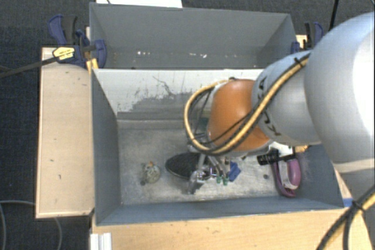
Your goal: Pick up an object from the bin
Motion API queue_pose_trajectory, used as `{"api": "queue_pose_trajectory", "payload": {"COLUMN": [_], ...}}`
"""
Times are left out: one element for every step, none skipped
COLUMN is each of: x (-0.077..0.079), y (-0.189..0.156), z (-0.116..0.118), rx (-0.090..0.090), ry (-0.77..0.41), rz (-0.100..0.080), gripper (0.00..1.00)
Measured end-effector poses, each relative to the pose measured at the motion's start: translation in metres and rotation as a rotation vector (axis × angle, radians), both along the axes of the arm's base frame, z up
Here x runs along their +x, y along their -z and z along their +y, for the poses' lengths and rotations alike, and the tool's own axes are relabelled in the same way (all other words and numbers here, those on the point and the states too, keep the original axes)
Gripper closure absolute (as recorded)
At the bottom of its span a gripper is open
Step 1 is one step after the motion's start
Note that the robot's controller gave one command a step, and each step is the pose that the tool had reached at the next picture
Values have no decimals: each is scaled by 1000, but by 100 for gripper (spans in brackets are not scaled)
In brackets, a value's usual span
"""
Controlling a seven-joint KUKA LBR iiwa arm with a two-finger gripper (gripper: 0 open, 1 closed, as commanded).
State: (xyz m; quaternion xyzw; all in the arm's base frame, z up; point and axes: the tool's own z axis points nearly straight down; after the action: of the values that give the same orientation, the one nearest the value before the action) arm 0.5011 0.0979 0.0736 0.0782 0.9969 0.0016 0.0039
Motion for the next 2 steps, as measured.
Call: {"api": "queue_pose_trajectory", "payload": {"x": [1, 2], "y": [-2, -36], "z": [0, 0], "rx": [0, 0], "ry": [2, 6], "rz": [-1, 2], "gripper": [100, 100]}}
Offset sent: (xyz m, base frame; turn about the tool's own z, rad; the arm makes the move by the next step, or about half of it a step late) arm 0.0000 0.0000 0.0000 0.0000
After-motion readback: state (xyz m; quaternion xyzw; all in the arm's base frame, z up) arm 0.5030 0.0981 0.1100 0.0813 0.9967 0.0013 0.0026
